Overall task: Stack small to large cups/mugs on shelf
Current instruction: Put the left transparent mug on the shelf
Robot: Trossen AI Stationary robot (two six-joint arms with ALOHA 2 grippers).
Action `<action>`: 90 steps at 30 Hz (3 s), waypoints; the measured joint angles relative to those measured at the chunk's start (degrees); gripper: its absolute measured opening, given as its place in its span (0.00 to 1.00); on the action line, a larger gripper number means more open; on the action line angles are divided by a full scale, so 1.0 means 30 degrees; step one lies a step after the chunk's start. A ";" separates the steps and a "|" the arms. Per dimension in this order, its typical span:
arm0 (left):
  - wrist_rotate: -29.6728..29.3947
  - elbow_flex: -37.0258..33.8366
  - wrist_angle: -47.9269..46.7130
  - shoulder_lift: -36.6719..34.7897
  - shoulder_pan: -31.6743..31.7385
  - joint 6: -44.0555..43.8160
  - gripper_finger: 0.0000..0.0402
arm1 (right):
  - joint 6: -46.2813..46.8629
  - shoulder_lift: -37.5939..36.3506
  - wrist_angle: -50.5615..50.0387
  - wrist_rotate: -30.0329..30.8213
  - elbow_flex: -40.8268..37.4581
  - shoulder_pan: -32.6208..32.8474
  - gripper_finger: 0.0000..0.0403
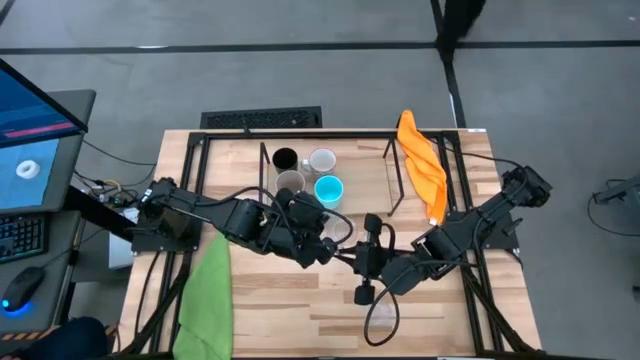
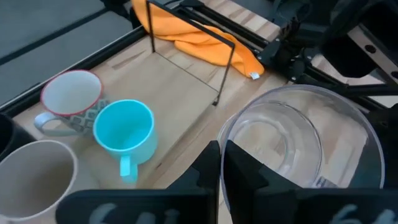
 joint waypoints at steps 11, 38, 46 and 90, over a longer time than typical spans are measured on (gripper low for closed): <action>0.0606 0.0015 -0.0288 -0.0156 -0.0137 0.1109 0.13 | 0.3138 -0.0023 0.0004 0.0132 -0.0016 -0.0051 0.05; -0.5003 0.5719 -0.4266 -0.1628 -0.7433 0.0007 0.31 | 0.6175 -0.6551 0.8617 0.3919 -0.9524 -0.4413 0.04; -0.5626 0.5719 -0.4281 -0.1628 -0.8457 -0.0397 0.31 | 0.8209 -0.3409 0.9108 0.4551 -1.0679 -0.4815 0.04; -0.5506 0.5712 -0.4412 -0.1635 -0.8888 -0.1141 0.31 | 0.7433 0.3067 1.8159 0.3024 -1.3886 -0.6574 0.13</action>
